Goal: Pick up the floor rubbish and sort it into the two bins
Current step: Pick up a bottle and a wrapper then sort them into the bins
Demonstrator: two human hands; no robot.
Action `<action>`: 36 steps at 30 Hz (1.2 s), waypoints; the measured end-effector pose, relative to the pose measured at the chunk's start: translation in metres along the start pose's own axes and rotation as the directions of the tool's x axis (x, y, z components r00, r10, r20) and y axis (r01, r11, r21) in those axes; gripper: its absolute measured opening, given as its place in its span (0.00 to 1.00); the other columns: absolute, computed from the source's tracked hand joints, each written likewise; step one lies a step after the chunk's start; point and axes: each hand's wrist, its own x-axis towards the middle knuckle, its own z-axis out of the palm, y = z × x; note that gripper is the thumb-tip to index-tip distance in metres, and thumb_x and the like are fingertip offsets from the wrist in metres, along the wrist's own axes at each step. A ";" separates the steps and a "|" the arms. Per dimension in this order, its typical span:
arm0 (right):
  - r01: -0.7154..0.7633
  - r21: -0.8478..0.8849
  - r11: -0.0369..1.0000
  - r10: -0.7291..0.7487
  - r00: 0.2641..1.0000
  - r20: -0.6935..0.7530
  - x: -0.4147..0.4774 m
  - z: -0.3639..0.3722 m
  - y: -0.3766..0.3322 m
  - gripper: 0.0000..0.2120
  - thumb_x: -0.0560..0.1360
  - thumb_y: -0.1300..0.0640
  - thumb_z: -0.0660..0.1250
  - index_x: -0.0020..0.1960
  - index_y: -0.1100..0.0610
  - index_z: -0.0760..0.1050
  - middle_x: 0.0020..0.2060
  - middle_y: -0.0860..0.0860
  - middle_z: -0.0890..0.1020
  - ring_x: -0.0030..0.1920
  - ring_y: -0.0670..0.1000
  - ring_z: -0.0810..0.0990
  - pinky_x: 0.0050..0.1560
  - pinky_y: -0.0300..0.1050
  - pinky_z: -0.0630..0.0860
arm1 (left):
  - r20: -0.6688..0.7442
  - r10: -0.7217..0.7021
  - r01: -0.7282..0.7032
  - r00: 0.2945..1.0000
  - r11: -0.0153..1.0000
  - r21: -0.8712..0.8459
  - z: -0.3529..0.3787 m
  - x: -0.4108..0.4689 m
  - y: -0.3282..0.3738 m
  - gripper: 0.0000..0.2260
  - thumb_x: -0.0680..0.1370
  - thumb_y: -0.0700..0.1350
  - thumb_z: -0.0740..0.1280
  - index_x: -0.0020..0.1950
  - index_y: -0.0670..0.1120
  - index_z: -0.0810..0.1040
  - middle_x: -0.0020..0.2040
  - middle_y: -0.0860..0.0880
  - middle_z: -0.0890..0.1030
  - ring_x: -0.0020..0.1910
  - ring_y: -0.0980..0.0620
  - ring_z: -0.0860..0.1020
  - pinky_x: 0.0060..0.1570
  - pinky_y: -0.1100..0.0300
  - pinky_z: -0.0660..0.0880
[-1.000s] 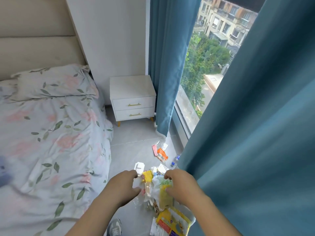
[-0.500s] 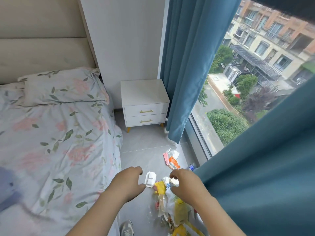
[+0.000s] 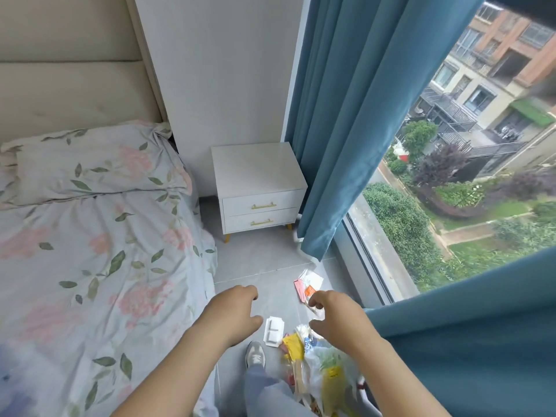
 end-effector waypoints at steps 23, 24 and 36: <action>-0.275 0.186 0.944 0.289 0.956 -0.053 0.208 -0.100 0.033 0.19 0.72 0.55 0.66 0.63 0.48 0.74 0.58 0.47 0.78 0.56 0.49 0.77 0.49 0.40 0.71 | 0.152 0.255 -0.283 0.955 0.936 0.209 -0.134 0.271 0.045 0.18 0.75 0.51 0.63 0.65 0.49 0.70 0.61 0.50 0.75 0.60 0.48 0.74 0.56 0.58 0.71; -0.307 0.207 0.929 0.324 0.945 -0.054 0.215 -0.102 0.034 0.20 0.72 0.55 0.66 0.63 0.48 0.74 0.58 0.47 0.78 0.56 0.49 0.77 0.47 0.40 0.70 | 0.174 0.280 -0.315 0.944 0.923 0.222 -0.139 0.286 0.046 0.18 0.75 0.51 0.63 0.64 0.49 0.70 0.61 0.50 0.75 0.60 0.48 0.73 0.56 0.57 0.72; -0.620 0.517 0.590 0.718 0.696 0.014 0.239 -0.118 0.023 0.19 0.71 0.56 0.66 0.62 0.50 0.75 0.57 0.47 0.79 0.57 0.48 0.77 0.51 0.41 0.72 | 0.451 0.557 -0.711 0.697 0.617 0.338 -0.182 0.403 0.104 0.13 0.75 0.49 0.62 0.59 0.47 0.72 0.57 0.49 0.77 0.56 0.47 0.75 0.55 0.54 0.73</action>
